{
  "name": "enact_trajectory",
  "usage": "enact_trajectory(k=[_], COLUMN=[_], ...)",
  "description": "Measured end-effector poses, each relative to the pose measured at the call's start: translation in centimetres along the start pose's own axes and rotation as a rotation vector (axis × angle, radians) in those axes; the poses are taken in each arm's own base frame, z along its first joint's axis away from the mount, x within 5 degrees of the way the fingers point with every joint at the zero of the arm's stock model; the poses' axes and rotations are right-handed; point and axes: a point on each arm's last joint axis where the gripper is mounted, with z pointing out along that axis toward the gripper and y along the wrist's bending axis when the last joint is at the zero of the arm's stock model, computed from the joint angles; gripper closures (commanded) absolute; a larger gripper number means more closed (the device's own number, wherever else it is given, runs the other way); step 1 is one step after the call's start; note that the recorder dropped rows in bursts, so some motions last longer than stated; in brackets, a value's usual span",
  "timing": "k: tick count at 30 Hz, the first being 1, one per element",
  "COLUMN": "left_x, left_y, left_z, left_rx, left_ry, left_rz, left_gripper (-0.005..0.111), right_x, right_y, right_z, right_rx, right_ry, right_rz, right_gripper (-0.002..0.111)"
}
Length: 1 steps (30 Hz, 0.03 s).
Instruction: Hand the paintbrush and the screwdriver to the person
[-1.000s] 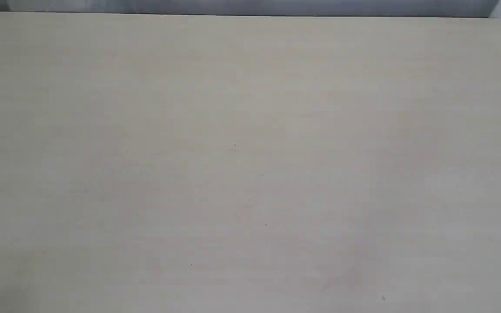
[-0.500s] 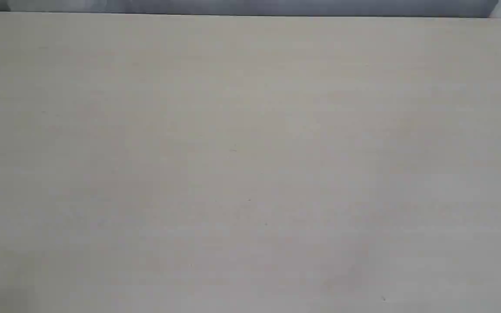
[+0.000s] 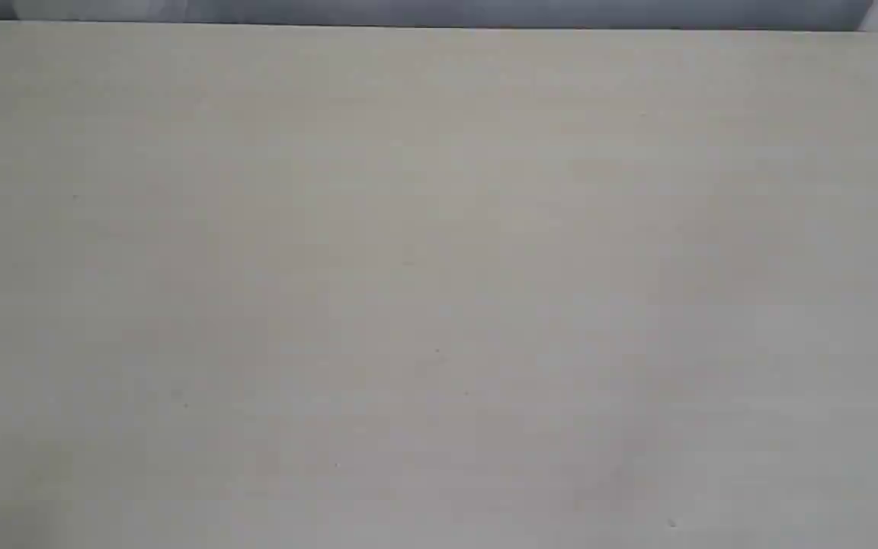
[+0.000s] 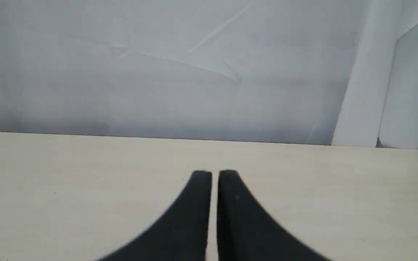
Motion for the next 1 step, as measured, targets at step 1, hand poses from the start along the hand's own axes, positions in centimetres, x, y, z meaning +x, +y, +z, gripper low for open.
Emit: enact_trajectory(k=[1], left_x=[0.00], left_y=[0.00], left_z=[0.00], left_rx=[0.000], left_ry=[0.000], left_rz=[0.000], left_gripper=[0.107], right_x=[0.00], right_y=[0.00], right_z=[0.00], right_rx=[0.000], right_ry=[0.000], right_rz=[0.000], right_gripper=[0.104])
